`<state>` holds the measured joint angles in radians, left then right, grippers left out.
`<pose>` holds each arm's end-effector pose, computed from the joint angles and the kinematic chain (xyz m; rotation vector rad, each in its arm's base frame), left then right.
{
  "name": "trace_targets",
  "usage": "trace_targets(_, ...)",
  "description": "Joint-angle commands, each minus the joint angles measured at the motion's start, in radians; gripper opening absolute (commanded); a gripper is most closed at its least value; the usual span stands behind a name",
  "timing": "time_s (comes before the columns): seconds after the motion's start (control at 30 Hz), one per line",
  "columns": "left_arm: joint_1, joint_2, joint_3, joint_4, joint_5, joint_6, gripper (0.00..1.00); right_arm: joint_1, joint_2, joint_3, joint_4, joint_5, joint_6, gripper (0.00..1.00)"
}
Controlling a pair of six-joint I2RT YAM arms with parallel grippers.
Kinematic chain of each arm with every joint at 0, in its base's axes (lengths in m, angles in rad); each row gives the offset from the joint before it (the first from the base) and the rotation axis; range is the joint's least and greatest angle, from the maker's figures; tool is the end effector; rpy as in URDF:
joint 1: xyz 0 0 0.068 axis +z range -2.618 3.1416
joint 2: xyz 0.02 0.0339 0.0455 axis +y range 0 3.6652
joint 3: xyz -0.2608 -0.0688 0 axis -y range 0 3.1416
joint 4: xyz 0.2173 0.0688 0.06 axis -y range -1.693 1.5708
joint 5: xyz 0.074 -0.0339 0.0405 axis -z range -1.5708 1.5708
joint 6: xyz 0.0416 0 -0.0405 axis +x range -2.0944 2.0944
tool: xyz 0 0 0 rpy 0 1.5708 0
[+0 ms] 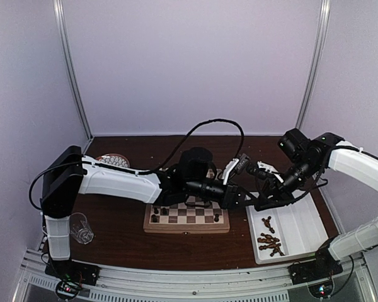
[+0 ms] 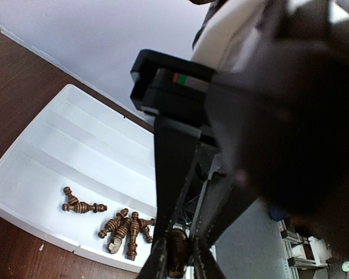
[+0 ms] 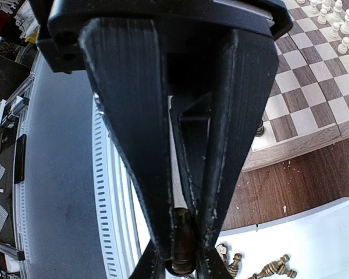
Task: Set up the chess pieces on the board
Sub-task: Pass from the right arm to the left
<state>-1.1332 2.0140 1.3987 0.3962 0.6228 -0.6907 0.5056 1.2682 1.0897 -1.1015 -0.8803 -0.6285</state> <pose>0.1683 -0.4171 0.2492 0.9913 1.9333 -1.7483 0.1556 0.1228 0.2866 -1.5253 2.0662 1.1813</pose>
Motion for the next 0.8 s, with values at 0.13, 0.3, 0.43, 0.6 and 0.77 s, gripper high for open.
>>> trace_targets(0.13, -0.005, 0.008, 0.007, 0.049, 0.012, -0.003, 0.06, -0.016, 0.005, 0.040, 0.021, -0.065, 0.014, 0.14)
trace_targets(0.3, 0.001, -0.024, 0.013, -0.019, -0.025, 0.041, 0.01, -0.049, -0.016, 0.049, -0.020, -0.093, -0.004, 0.31)
trace_targets(0.43, 0.001, -0.086, 0.059, -0.242, -0.085, 0.174, 0.01, -0.123, -0.053, 0.052, -0.077, -0.091, -0.049, 0.41)
trace_targets(0.6, 0.001, -0.158, 0.139, -0.626, -0.216, 0.357, 0.00, -0.228, -0.111, -0.018, -0.026, -0.085, -0.042, 0.44)
trace_targets(0.77, 0.003, -0.210, 0.188, -0.956, -0.383, 0.476, 0.00, -0.254, -0.167, -0.133, 0.154, 0.043, 0.042, 0.46)
